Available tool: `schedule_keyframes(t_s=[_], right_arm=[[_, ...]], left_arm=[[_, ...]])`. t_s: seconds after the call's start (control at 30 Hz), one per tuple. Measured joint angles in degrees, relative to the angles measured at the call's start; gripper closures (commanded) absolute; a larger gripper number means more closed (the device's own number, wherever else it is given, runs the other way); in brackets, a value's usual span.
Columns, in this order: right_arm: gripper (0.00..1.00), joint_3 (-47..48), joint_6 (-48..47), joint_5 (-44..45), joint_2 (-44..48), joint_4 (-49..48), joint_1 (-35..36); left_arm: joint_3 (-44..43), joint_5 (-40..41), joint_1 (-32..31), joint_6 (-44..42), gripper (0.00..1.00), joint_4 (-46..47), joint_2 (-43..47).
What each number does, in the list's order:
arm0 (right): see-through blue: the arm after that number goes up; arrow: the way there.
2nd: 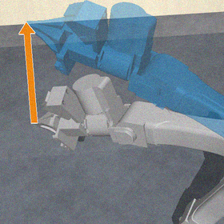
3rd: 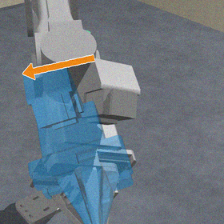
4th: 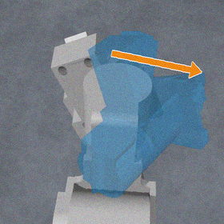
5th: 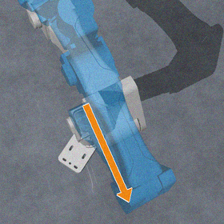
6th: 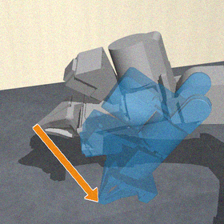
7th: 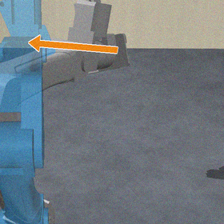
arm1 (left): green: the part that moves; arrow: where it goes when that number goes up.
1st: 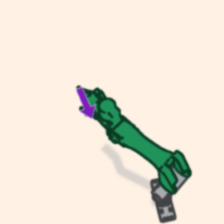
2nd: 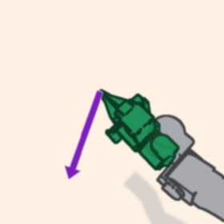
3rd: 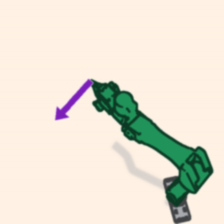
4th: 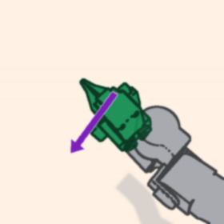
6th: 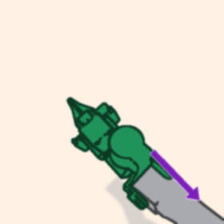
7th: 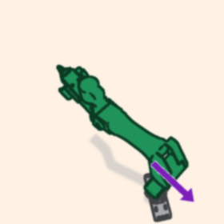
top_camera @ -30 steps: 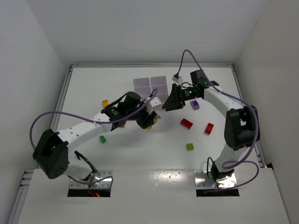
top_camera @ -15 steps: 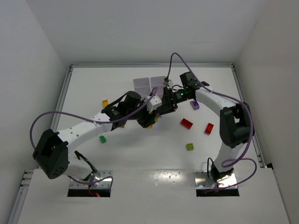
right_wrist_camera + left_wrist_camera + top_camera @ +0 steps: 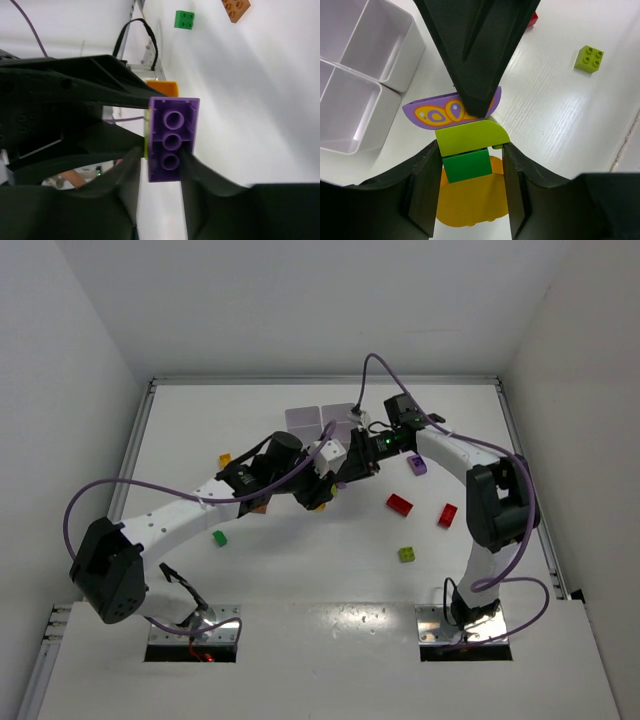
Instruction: Sort the legos into containers by color
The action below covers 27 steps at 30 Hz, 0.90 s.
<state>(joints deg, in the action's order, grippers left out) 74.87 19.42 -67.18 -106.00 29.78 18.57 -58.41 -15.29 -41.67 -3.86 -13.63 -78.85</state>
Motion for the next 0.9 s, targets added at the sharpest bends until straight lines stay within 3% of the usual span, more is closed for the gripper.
schedule_keyframes(t_s=[0.07,0.1,0.13,0.6,0.9], right_arm=[[0.86,0.02,-0.31,0.74,-0.35,0.04,-0.02],[0.99,0.07,-0.31,0.79,-0.5,0.07,-0.04],[1.0,0.09,-0.68,0.94,-0.59,0.13,-0.04],[1.0,3.67,-5.14,1.7,-0.42,5.07,-3.06],[1.0,6.05,-9.99,8.61,-0.31,8.02,-16.33]], left_arm=[[-0.09,0.09,0.0,0.09,1.0,-0.11,0.09],[-0.11,0.17,0.0,0.07,1.0,-0.24,0.11],[-0.15,0.24,0.0,0.04,1.0,-0.44,0.11],[1.51,1.16,-0.2,0.11,1.0,4.48,1.05],[4.02,1.18,-0.2,0.09,1.0,4.07,3.02]])
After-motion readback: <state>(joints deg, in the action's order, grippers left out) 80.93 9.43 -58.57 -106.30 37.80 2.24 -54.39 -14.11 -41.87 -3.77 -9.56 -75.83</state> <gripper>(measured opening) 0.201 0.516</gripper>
